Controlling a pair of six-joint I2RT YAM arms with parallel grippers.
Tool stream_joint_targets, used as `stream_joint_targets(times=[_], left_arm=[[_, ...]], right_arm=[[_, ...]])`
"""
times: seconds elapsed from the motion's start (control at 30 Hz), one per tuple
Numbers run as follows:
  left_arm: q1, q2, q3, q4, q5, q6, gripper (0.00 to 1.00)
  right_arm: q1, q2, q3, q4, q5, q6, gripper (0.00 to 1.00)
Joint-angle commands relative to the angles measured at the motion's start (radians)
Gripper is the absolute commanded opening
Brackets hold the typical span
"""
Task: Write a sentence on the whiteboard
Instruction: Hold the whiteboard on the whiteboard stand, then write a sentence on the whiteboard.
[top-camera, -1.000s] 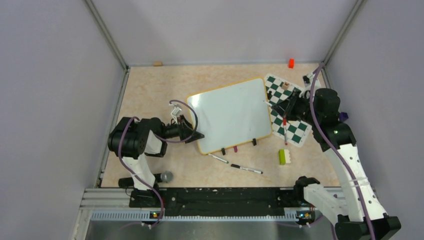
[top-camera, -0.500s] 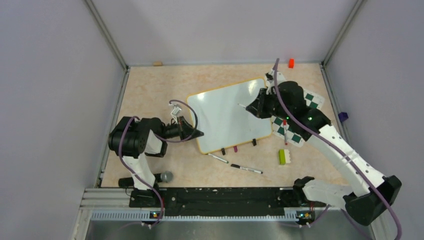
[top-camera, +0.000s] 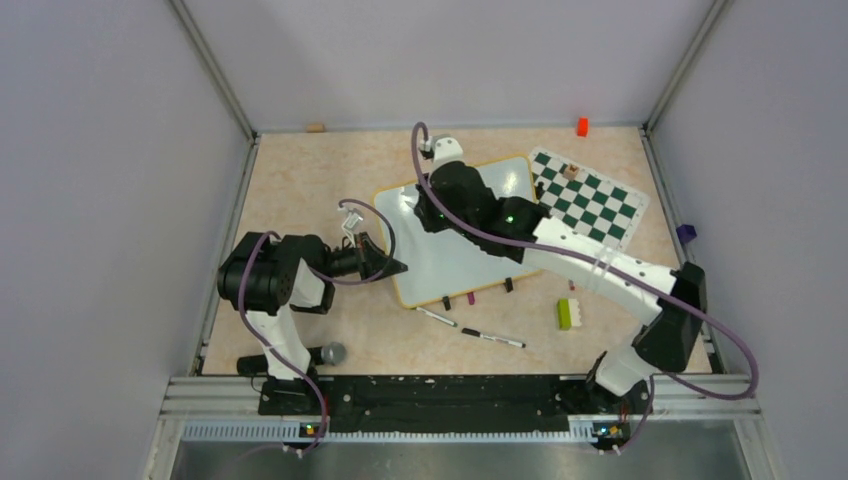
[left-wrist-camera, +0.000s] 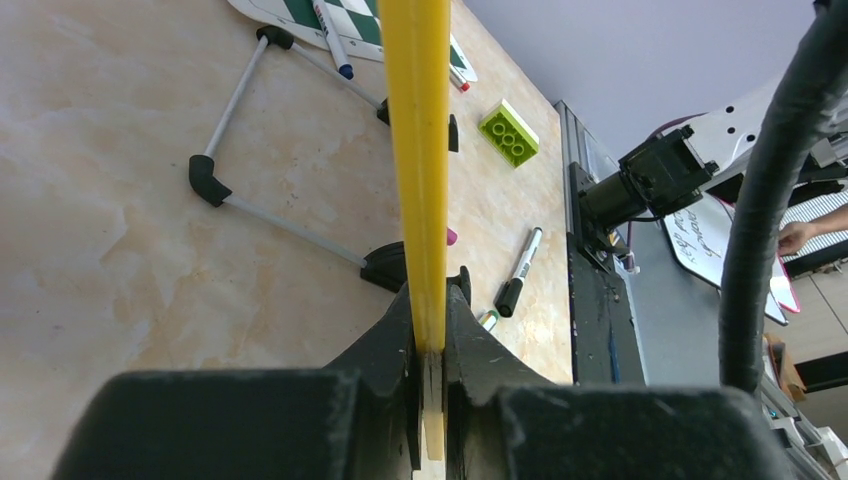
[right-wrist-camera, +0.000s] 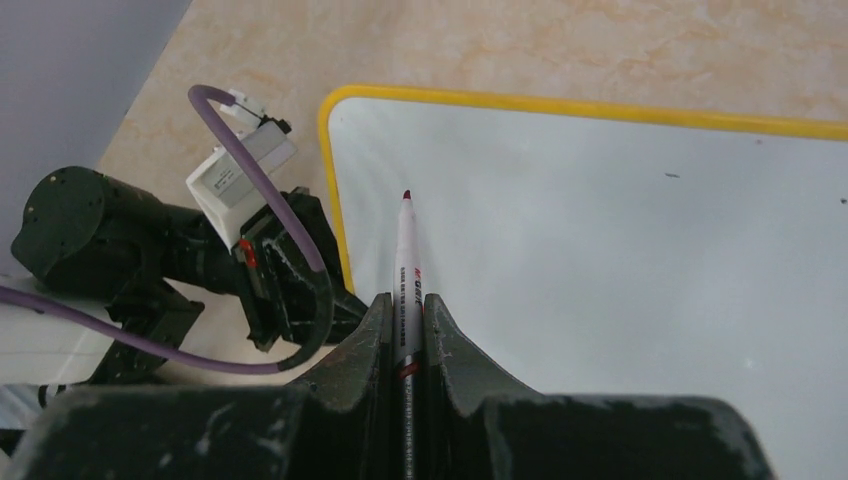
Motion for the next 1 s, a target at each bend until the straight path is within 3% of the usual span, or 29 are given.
stream_joint_targets(times=[0.0, 0.47, 0.97], left_arm=[[-0.005, 0.020, 0.014, 0.099, 0.017, 0.032, 0.00], [-0.010, 0.010, 0.012, 0.100, 0.023, 0.037, 0.00], [-0.015, 0.005, 0.009, 0.099, 0.022, 0.040, 0.00]], right_arm=[[0.049, 0.101, 0.150, -0.023, 0.150, -0.030, 0.00], [0.068, 0.258, 0.332, -0.044, 0.103, -0.061, 0.00], [0.074, 0.312, 0.364, -0.050, 0.060, -0.069, 0.00]])
